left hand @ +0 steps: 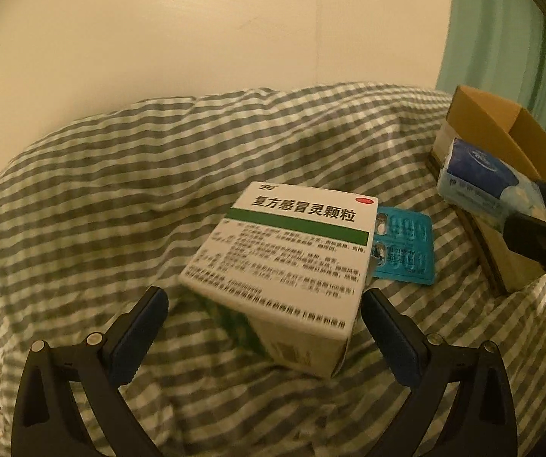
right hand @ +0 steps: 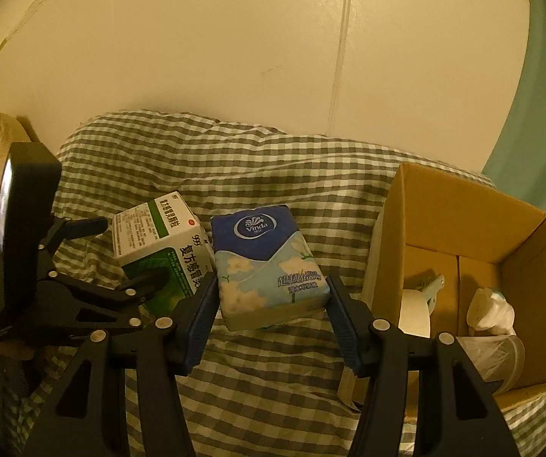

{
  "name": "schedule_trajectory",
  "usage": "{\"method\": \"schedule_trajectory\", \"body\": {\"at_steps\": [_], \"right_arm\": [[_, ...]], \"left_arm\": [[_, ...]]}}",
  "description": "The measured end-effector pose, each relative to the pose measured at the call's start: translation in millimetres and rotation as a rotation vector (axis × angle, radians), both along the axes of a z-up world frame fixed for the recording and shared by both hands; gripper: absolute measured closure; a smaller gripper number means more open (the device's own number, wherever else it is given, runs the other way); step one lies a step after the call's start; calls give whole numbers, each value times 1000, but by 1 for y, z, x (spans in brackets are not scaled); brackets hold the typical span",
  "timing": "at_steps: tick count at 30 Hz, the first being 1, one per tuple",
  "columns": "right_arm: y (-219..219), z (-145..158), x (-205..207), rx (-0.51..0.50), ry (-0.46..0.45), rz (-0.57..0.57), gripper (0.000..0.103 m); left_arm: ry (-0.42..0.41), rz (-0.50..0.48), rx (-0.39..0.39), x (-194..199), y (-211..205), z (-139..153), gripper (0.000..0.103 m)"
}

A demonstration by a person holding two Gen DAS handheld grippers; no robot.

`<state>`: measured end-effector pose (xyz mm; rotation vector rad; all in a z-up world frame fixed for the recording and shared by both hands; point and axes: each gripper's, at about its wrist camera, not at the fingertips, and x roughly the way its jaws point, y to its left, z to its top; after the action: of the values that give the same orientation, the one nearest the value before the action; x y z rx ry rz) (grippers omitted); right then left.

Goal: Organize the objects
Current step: 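Grasp the green-and-white medicine box with the left tool while the right tool holds the tissue pack, then carry medicine box and tissue pack into the cardboard box and release both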

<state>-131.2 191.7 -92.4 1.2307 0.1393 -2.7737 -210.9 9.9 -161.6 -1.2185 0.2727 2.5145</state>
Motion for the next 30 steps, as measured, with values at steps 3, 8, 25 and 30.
{"method": "schedule_trajectory", "body": {"at_steps": [3, 8, 25, 30], "right_arm": [[0, -1, 0, 6, -6, -5, 47], [-2, -2, 0, 15, -7, 1, 47], [8, 65, 54, 45, 85, 14, 47], [11, 115, 96, 118, 194, 41, 47]], "left_arm": [[-7, -14, 13, -5, 3, -2, 0], [23, -30, 31, 0, 4, 4, 0], [57, 78, 101, 63, -19, 90, 17], [171, 117, 73, 105, -23, 154, 17]]}}
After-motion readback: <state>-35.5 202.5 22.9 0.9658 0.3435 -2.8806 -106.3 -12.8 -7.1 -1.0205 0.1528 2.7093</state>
